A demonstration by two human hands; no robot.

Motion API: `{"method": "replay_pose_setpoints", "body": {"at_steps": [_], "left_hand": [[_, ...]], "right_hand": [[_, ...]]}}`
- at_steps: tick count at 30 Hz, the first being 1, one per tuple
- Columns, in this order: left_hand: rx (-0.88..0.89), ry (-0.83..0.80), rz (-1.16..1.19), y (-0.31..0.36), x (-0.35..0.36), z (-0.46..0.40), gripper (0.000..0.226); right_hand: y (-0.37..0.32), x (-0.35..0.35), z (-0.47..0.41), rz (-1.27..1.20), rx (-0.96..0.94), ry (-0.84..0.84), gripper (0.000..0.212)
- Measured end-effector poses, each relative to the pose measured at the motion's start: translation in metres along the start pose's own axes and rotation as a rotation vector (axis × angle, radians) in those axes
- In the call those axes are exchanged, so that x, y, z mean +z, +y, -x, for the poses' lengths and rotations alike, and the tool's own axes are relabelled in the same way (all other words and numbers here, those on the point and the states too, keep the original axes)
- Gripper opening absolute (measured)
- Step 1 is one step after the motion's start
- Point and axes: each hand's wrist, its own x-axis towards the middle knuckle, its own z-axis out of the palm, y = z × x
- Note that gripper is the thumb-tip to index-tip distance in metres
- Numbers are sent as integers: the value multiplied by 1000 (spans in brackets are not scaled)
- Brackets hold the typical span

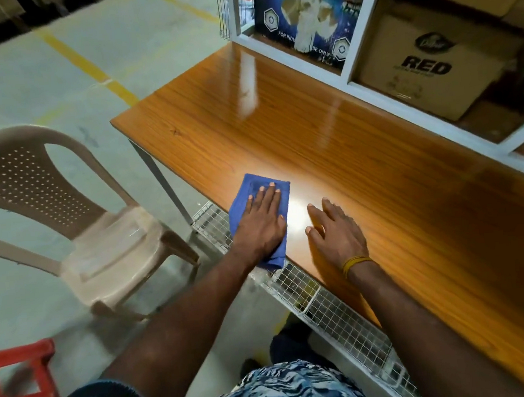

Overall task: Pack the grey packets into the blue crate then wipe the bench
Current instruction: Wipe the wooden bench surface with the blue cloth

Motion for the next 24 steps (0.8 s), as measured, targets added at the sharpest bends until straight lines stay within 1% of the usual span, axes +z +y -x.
{"method": "replay_pose_setpoints", "body": {"at_steps": [2,5,7,10,13,16,24], "left_hand": [[60,-18,7,-2,-3,-12,63],[127,-18,40,-2,-6,-32,62],[183,-6,48,-1,-5,-46,63],[275,6,68,2,-6,-73,70],[342,22,72,8,-9,-105,69],[386,30,72,15,-11,-136,68],[430,67,77,26,-13,-222,63]], "right_hand": [[-2,0,-5,-38,60,45,57],[-6,-2,-20,-68,112,71,57],[-4,-5,-34,-51,131,83,57],[5,-9,-57,-17,147,99,59],[16,-13,-80,5,155,139,59],[27,-20,-102,-26,173,146,59],[50,-37,-164,-78,190,141,59]]}}
